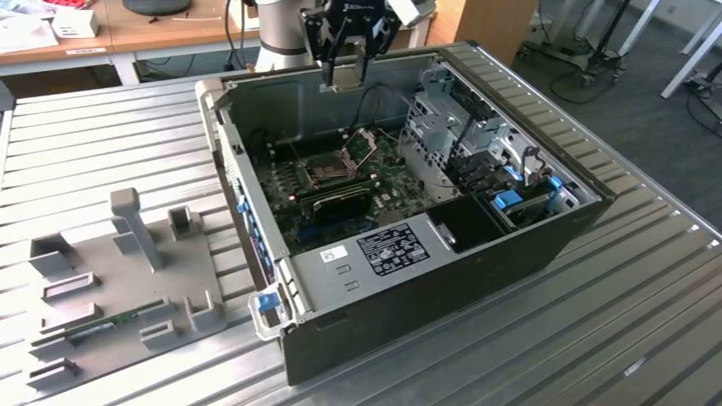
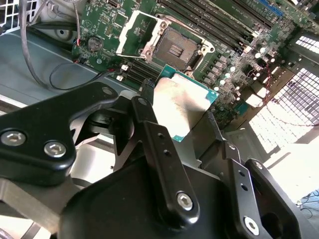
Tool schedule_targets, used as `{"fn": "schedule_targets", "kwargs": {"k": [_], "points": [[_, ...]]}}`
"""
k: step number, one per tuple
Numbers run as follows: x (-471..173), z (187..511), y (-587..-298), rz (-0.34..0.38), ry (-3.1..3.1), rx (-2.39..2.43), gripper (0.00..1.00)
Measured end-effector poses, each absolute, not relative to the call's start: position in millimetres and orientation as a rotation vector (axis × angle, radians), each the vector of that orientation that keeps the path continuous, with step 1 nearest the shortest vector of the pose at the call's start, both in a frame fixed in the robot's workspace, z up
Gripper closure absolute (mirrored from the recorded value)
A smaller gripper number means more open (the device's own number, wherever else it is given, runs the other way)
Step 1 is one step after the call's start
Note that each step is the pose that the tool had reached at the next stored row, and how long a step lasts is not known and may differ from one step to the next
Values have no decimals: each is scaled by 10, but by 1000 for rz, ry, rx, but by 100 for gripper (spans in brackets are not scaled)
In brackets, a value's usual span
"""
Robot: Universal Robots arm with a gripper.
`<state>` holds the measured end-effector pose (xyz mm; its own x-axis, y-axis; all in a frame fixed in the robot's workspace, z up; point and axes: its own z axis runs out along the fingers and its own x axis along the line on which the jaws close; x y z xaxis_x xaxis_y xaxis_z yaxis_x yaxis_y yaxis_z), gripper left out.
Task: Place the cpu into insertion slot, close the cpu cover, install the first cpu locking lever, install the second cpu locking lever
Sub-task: 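Place the cpu into insertion slot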
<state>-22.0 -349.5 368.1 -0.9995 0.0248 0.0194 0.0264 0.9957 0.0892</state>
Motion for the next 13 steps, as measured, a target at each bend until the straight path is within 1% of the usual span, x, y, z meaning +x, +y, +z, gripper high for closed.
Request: {"fn": "schedule_targets", "kwargs": {"k": [13], "points": [[-225, 3637, -3495, -140, -3120, -40, 46]]}}
